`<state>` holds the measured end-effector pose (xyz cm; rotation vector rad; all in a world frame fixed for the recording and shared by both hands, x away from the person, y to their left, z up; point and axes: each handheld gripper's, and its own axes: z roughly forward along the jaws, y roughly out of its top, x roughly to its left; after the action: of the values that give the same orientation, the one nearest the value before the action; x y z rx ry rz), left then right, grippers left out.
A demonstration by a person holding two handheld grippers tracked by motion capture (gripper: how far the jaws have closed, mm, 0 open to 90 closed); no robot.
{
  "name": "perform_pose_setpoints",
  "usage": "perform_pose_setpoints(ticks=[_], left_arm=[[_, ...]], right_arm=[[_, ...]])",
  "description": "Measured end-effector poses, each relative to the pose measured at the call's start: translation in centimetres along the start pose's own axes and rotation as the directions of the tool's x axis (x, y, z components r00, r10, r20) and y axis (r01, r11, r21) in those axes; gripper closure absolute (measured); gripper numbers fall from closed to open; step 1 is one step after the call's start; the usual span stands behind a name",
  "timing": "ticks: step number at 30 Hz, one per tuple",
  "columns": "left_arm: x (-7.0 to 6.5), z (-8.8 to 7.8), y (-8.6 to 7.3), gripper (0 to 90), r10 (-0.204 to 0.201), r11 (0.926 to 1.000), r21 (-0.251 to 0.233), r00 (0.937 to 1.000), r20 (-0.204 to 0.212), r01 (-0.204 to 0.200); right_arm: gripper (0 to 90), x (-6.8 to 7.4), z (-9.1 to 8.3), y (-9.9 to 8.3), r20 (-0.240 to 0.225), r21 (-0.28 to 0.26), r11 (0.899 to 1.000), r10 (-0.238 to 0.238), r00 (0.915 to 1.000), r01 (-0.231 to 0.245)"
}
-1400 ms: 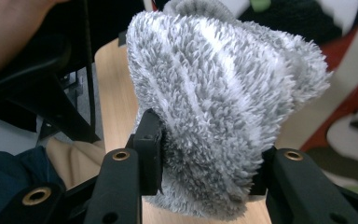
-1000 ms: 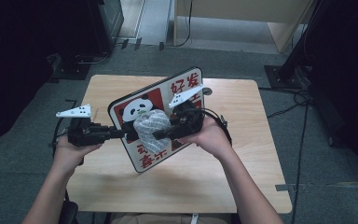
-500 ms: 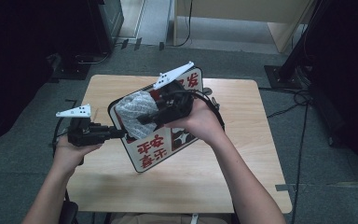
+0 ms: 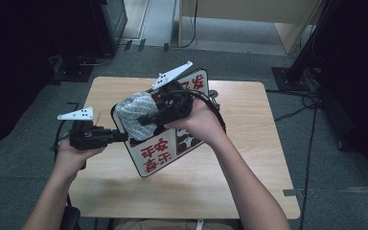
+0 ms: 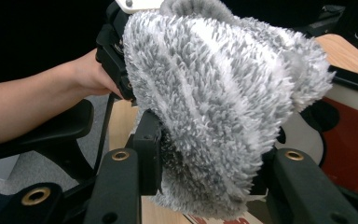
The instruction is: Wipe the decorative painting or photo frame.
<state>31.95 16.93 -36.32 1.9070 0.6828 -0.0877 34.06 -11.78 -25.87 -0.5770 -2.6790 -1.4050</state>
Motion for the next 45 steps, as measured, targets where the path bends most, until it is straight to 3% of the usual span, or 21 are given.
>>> perform_pose_setpoints(ticks=[45], left_arm=[[0.0,0.0,0.0,77.3,0.0,1.0,0.0,1.0,0.0,0.0]], right_arm=[[59.7,-0.9,2.9,-5.2,-0.034,0.049,0.998,0.044,0.9984,-0.042]])
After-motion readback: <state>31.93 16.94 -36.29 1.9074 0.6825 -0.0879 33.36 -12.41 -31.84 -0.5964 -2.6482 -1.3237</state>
